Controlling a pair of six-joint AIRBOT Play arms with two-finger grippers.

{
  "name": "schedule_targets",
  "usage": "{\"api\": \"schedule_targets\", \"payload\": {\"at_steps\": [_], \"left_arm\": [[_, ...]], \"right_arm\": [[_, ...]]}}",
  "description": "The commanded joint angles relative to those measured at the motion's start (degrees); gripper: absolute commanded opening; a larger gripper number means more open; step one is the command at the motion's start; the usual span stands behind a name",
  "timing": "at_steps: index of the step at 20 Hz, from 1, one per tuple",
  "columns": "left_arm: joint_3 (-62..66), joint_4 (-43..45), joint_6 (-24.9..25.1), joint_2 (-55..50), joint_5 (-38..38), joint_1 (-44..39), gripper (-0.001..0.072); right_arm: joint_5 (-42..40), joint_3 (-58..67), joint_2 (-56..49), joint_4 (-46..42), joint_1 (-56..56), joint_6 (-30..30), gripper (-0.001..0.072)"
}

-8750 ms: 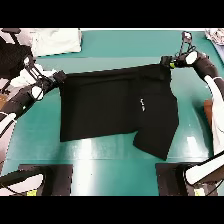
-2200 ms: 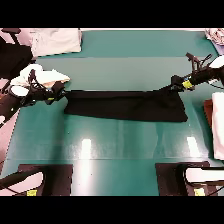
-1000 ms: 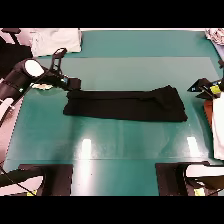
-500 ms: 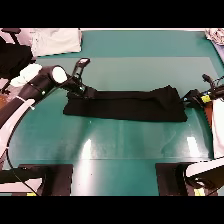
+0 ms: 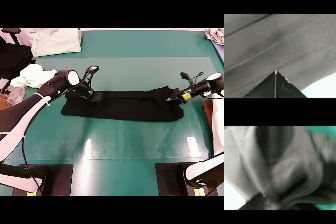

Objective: Fold the shirts.

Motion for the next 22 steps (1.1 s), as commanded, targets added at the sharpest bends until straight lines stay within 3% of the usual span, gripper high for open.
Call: {"api": "schedule_targets", "payload": {"at_steps": [1, 2, 12, 16, 22], "left_arm": [[0.4, -0.5, 1.4, -2.0, -0.9, -1.0, 0.0029], [0.4, -0.3, 1.5, -2.2, -0.9, -1.4, 0.0029], [0.3, -1.1, 1.1, -5.3, 3.3, -4.0, 0.0029], [0.3, -1.1, 1.0, -6.2, 3.6, -4.0, 0.0029], [0.2, -1.1, 0.3, -7.0, 4.9, -4.0, 0.0029]], "right_arm": [[0.8, 0.2, 1.7, 1.4, 4.0, 3.8, 0.0134], [0.8, 0.2, 3.6, 1.5, 4.6, 5.1, 0.002], [-1.0, 3.5, 28.0, 1.7, 19.2, 31.8, 0.0022], [-4.5, 12.1, 28.2, 1.6, 28.3, 44.4, 0.0022], [-6.1, 22.1, 19.1, 1.5, 38.2, 53.5, 0.0022]]}}
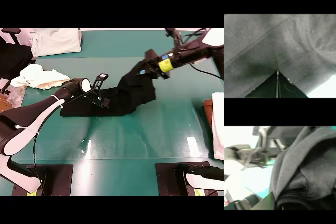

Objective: Fold the shirts.

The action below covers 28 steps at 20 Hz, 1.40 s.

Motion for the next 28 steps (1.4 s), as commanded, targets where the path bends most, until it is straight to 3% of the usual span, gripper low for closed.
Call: {"api": "schedule_targets", "payload": {"at_steps": [1, 7, 11, 13, 17, 19, 23, 25, 26, 27, 28], "left_arm": [[-0.1, 0.5, -0.3, -0.3, 0.7, 0.0, 0.0029], [0.3, 0.3, -1.5, 1.0, 0.6, 0.1, 0.0029], [1.0, 3.9, -3.3, 8.2, -1.5, 0.3, 0.003], [1.0, 12.1, -5.8, 13.2, -4.8, 0.3, 0.0029], [1.0, 35.3, -16.6, 23.8, -12.4, 0.3, 0.0029], [1.0, 42.1, -20.5, 29.2, -16.1, 1.9, 0.003], [1.0, 40.2, -22.1, 39.1, -19.6, 11.1, 0.003], [1.0, 38.3, -20.2, 42.3, -21.4, 14.3, 0.003], [1.0, 37.9, -19.4, 43.2, -22.5, 14.9, 0.003], [1.0, 38.0, -18.6, 43.7, -23.7, 14.9, 0.0031], [1.0, 37.4, -18.7, 43.9, -24.7, 14.9, 0.003]], "right_arm": [[-1.3, 5.3, -5.6, -0.1, 5.2, 6.6, 0.0022], [-2.3, 11.5, -12.2, -0.5, 5.8, 7.2, 0.0022], [-3.3, 12.5, -12.4, -0.6, 5.2, 7.9, 0.0022], [-5.2, 12.5, -12.8, -0.6, 5.7, 9.6, 0.0021], [-9.3, 12.5, -15.1, -0.3, 10.4, 10.9, 0.0021], [-12.4, 12.5, -16.8, 0.1, 15.0, 11.0, 0.0022], [-26.1, 12.6, -23.8, 0.2, 24.5, 10.6, 0.0023], [-30.0, 12.6, -29.2, 2.8, 27.9, 10.5, 0.0029], [-33.2, 12.6, -32.0, 5.0, 29.2, 10.6, 0.0114], [-38.5, 12.6, -35.0, 9.8, 30.3, 10.5, 0.0302], [-44.5, 12.7, -37.7, 17.1, 31.3, 8.3, 0.0386]]}}
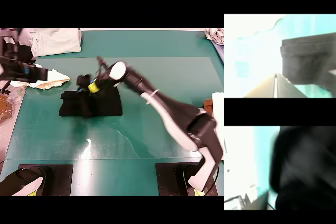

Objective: Fold the shirts.

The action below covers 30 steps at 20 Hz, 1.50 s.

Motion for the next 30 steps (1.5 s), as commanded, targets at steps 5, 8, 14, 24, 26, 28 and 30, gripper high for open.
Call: {"api": "schedule_targets", "payload": {"at_steps": [5, 8, 14, 24, 26, 28, 30], "left_arm": [[-0.2, -3.9, 1.0, 2.7, -3.6, 1.9, 0.003], [-0.6, -3.9, 1.0, 2.8, -3.4, 1.9, 0.003], [-3.5, -6.5, 1.0, 2.7, -3.5, 1.9, 0.003], [-3.5, -11.2, 1.0, 2.8, -4.1, 1.9, 0.003], [-3.5, -11.2, 1.0, 2.8, -4.7, 1.9, 0.003], [-3.5, -11.2, 1.0, 2.8, -4.8, 1.9, 0.003], [-3.5, -11.2, 1.0, 2.7, -4.7, 1.9, 0.003]], "right_arm": [[-17.9, 7.2, -14.7, 38.4, 3.6, -30.1, 0.0388], [-4.7, 11.7, -12.3, 24.0, -3.7, -29.6, 0.0383], [24.9, -3.0, 5.5, -17.8, -22.7, -24.3, 0.0705], [6.8, -31.6, 8.4, 10.7, -28.4, -41.3, 0.0708], [4.8, -31.2, 4.9, 18.9, -23.3, -44.4, 0.0708], [1.7, -28.2, 1.7, 27.6, -16.5, -48.6, 0.0707], [-1.4, -22.2, -0.8, 28.4, -10.5, -48.6, 0.0478]]}}
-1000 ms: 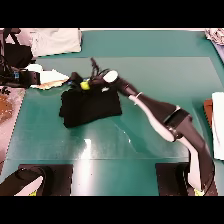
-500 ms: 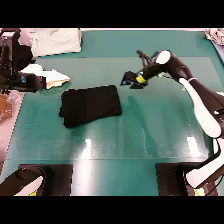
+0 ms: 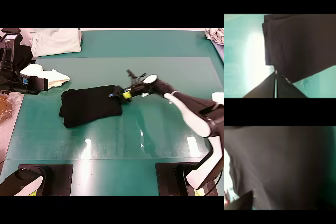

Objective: Fold the shirts.

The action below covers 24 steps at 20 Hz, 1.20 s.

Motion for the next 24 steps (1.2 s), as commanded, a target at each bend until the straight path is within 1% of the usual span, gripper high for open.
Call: {"api": "schedule_targets", "payload": {"at_steps": [1, 2, 3, 4, 5, 6, 7, 8, 9, 11, 12, 14, 18, 21, 24], "left_arm": [[0.0, -0.2, 0.0, 0.0, -0.3, 0.0, 0.003], [0.0, -0.2, 0.0, 0.0, -0.4, 0.0, 0.003], [0.0, -0.2, 0.0, 0.0, -0.4, 0.0, 0.003], [0.0, -0.2, 0.0, 0.0, -0.5, 0.0, 0.003], [0.0, -0.2, 0.0, 0.0, -0.9, 0.0, 0.003], [0.0, -0.6, 0.0, 0.0, -1.2, 0.0, 0.003], [0.0, -1.5, 0.0, 0.0, -1.4, 0.0, 0.003], [0.0, -2.8, 0.0, 0.0, -1.4, 0.0, 0.003], [0.0, -4.2, 0.0, 0.0, -1.4, 0.0, 0.003], [0.0, -7.4, 0.0, 0.0, -1.2, 0.0, 0.003], [0.0, -8.9, 0.0, 0.0, -0.9, 0.0, 0.003], [0.0, -11.1, 0.0, 0.0, -0.7, 0.0, 0.003], [0.0, -13.1, 0.0, 0.0, -1.0, 0.0, 0.003], [0.0, -13.3, 0.0, 0.0, -2.3, 0.0, 0.003], [0.0, -13.3, -0.5, 0.0, -2.4, 0.0, 0.003]], "right_arm": [[-5.5, 7.8, -3.7, 7.8, 9.5, -4.0, 0.013], [-5.7, 11.8, -3.1, 7.2, 10.7, -4.2, 0.0023], [-5.9, 15.5, -1.2, 4.0, 10.9, -0.9, 0.0022], [-5.9, 19.6, 1.9, -4.0, 10.6, 4.4, 0.0022], [-5.6, 23.4, 5.3, -15.9, 9.5, 11.4, 0.0021], [-3.4, 27.3, 9.0, -31.7, 7.8, 21.0, 0.0021], [0.9, 30.7, 12.1, -45.4, 5.8, 30.5, 0.0021], [7.7, 34.1, 14.8, -56.1, 2.4, 37.2, 0.002], [14.1, 36.5, 17.3, -61.9, -1.8, 38.3, 0.002], [21.9, 36.6, 22.1, -67.9, -11.6, 38.0, 0.0021], [24.2, 35.2, 24.5, -69.3, -17.8, 38.0, 0.0021], [26.0, 31.8, 28.0, -67.9, -30.6, 38.1, 0.0021], [26.2, 27.4, 30.0, -57.4, -53.9, 38.2, 0.0021], [23.3, 24.5, 29.9, -51.5, -65.8, 38.3, 0.0021], [22.9, 23.7, 30.0, -48.5, -72.1, 39.3, 0.0021]]}}
